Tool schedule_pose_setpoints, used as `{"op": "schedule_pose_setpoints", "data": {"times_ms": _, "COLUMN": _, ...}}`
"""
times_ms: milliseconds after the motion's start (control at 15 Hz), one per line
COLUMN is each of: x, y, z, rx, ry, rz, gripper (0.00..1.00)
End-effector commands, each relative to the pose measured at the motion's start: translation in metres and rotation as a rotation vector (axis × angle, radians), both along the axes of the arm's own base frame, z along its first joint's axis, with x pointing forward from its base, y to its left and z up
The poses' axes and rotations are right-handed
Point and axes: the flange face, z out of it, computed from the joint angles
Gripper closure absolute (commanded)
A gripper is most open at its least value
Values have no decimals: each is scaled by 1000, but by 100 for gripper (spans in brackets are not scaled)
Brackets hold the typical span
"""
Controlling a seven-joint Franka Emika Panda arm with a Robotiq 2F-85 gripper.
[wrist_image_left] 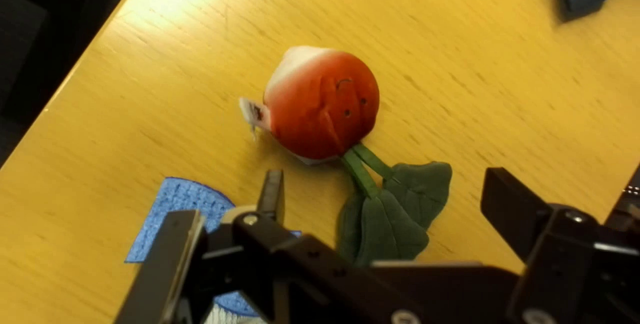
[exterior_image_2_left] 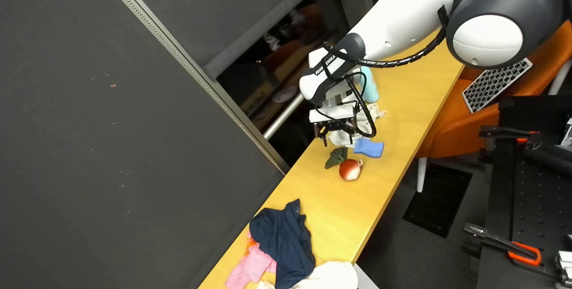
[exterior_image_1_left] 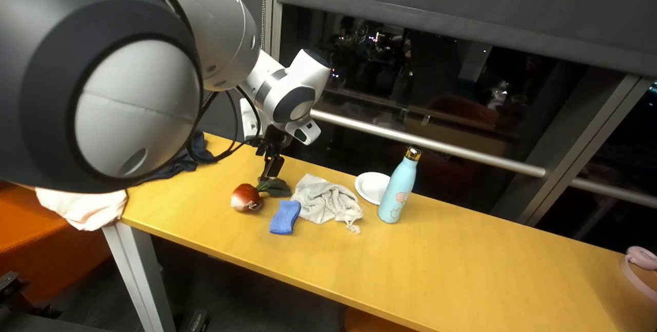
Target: Pick up the orange toy with green leaves and move it to the left of the blue object, place the green leaves facing the window
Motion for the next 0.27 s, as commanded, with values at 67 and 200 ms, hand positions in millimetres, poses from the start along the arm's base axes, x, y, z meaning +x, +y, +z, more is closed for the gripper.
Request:
{"op": "schedule_pose_setpoints", "data": {"times_ms": 67, "x": -2, "y": -7, "z": 23, "rx": -32, "ry": 21, "rz": 9, "gripper": 0}}
{"op": "schedule_pose_setpoints", "data": {"times_ms": 200, "x": -3, "y": -9, "z": 24, "rx": -37, "ry": 27, "rz": 6, "gripper": 0}}
